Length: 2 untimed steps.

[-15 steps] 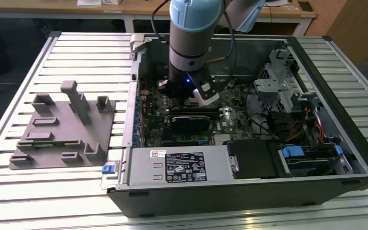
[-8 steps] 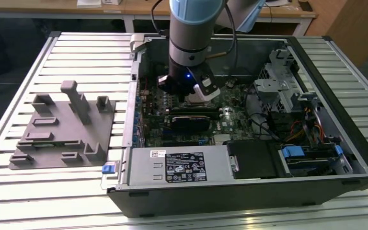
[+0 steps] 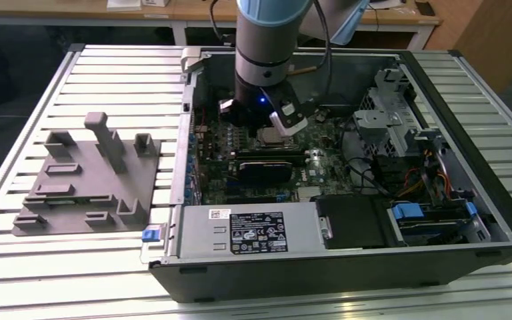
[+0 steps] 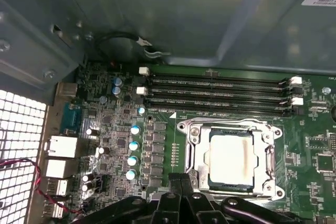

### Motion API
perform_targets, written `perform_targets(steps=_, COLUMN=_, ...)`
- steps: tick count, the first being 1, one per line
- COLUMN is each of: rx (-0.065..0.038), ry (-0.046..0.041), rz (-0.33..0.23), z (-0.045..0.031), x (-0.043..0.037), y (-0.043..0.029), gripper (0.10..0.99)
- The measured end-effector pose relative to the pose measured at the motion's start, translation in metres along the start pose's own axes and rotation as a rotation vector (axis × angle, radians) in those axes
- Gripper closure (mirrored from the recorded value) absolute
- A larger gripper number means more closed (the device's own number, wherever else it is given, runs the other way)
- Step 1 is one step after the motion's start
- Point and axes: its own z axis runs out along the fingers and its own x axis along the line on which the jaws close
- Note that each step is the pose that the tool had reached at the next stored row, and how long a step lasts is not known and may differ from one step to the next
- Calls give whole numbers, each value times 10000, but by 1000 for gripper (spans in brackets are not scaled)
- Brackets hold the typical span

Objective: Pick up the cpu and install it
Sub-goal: 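Install the second cpu locking lever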

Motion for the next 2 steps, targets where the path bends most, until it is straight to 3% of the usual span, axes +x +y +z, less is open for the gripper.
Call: perform_targets(steps=2, rx=0, ry=0, rz=0, z=0, x=0, y=0, gripper=980)
